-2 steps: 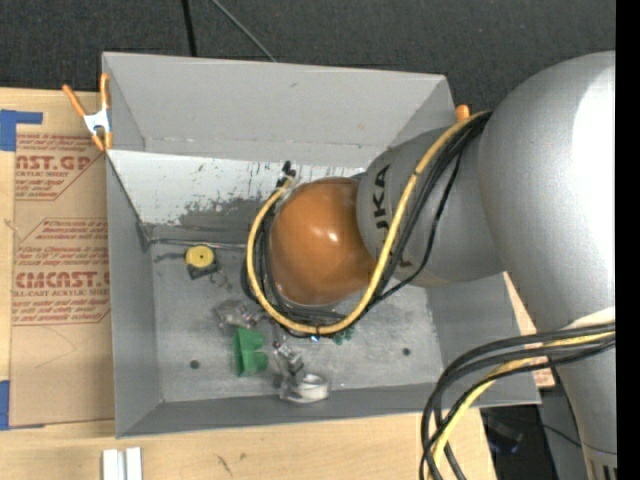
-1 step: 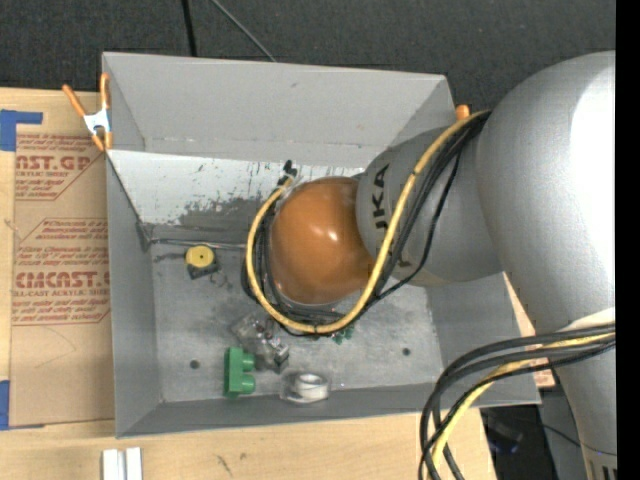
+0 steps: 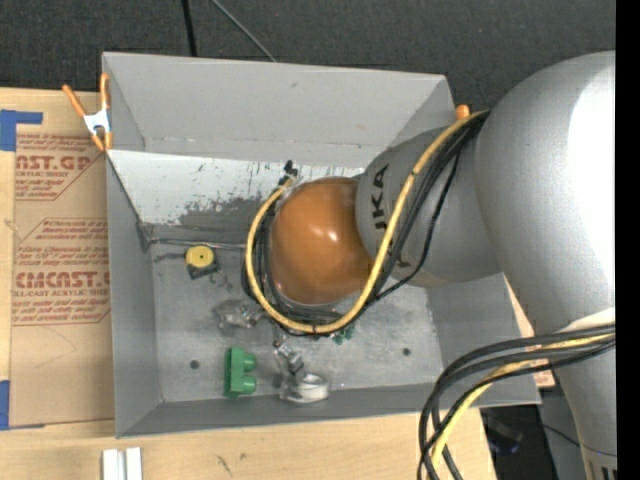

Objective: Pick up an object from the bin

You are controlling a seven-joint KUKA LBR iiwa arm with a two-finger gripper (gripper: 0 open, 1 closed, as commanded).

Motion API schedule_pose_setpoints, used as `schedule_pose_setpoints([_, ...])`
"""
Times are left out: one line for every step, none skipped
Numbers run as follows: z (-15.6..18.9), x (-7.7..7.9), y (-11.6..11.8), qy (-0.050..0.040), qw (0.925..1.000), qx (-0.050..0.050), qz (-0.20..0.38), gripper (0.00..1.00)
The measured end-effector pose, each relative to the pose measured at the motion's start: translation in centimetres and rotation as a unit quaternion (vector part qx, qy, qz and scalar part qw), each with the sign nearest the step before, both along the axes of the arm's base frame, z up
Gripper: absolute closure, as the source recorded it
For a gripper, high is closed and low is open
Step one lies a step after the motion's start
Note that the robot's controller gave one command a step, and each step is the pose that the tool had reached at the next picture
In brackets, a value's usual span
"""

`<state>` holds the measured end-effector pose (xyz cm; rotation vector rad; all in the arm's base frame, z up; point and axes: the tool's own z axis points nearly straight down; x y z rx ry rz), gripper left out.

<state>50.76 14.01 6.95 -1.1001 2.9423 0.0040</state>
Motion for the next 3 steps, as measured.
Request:
schedule_pose_setpoints([0.2,-1.7,5.0,-0.0045,0.9969,0.001,0.079,0.0])
schedule_pose_setpoints([0.1,-1.8,4.8,-0.0008,0.997,0.0,0.077,1.0])
schedule_pose_setpoints([13.5,0.9,3.9,-0.0059,0.9965,0.0,0.084,1.0])
